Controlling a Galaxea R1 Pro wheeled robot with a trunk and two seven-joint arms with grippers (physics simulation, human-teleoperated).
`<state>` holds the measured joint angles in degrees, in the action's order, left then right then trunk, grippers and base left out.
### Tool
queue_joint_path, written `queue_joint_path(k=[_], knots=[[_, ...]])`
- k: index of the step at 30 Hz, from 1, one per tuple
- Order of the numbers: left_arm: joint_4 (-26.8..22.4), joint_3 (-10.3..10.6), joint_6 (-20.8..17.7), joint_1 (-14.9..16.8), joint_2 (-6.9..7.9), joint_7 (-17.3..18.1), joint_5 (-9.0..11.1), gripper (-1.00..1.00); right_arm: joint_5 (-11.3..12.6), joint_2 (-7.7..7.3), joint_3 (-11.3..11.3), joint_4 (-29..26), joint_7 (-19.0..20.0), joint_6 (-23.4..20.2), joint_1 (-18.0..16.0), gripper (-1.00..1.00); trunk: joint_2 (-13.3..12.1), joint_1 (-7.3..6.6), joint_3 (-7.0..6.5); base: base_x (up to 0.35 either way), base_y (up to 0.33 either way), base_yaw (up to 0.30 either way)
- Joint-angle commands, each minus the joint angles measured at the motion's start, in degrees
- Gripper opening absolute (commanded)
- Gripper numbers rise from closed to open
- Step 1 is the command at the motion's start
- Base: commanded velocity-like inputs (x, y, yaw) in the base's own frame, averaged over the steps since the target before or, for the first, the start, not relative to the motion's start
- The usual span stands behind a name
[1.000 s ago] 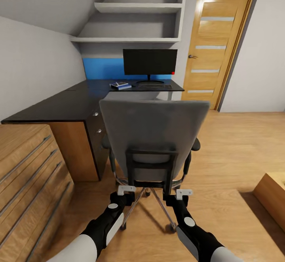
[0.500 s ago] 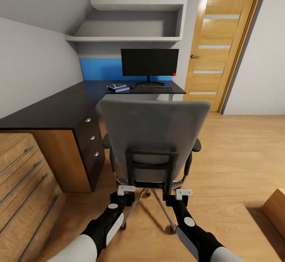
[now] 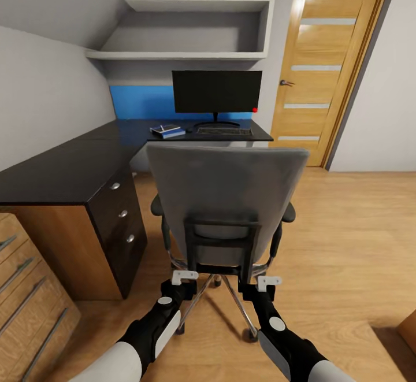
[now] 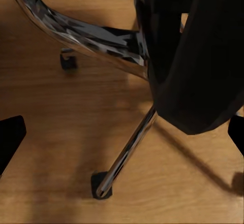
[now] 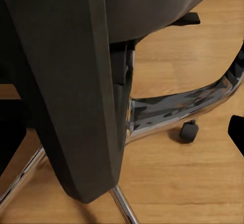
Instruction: In the bedroom, organize the workspace by keeping the computer under the desk, ensuring the monitor is on the desk, placing the keyboard on the desk next to the monitor, placing the mouse on the desk next to the keyboard, moving the folder from the swivel chair onto the desk next to the mouse, stacking the notebook on top of the folder with the pen on top of the notebook, and positioning the swivel chair next to the desk.
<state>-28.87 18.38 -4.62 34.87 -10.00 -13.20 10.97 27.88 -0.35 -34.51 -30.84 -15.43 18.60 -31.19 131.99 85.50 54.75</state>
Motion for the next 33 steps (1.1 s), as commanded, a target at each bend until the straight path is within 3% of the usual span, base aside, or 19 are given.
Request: queue_joint_path(k=[1,22,33], knots=[[-0.1,-0.1,-0.3,0.0,0.00,-0.7,-0.3,1.00,0.9,-0.09,0.0,0.0,-0.7,0.6,-0.1,1.00,0.0,0.02,0.04,0.322,-0.003,0.000],[-0.1,-0.1,-0.3,0.1,0.00,-0.7,-0.2,1.00,0.9,0.07,-0.1,-0.2,-0.9,0.6,-0.1,1.00,0.0,0.02,0.04,0.324,0.000,0.003],[-0.1,-0.1,-0.4,0.1,0.00,-0.7,-0.2,1.00,0.9,0.17,-0.2,-0.1,-0.8,0.6,-0.1,1.00,0.0,0.02,0.04,0.204,0.000,0.179]])
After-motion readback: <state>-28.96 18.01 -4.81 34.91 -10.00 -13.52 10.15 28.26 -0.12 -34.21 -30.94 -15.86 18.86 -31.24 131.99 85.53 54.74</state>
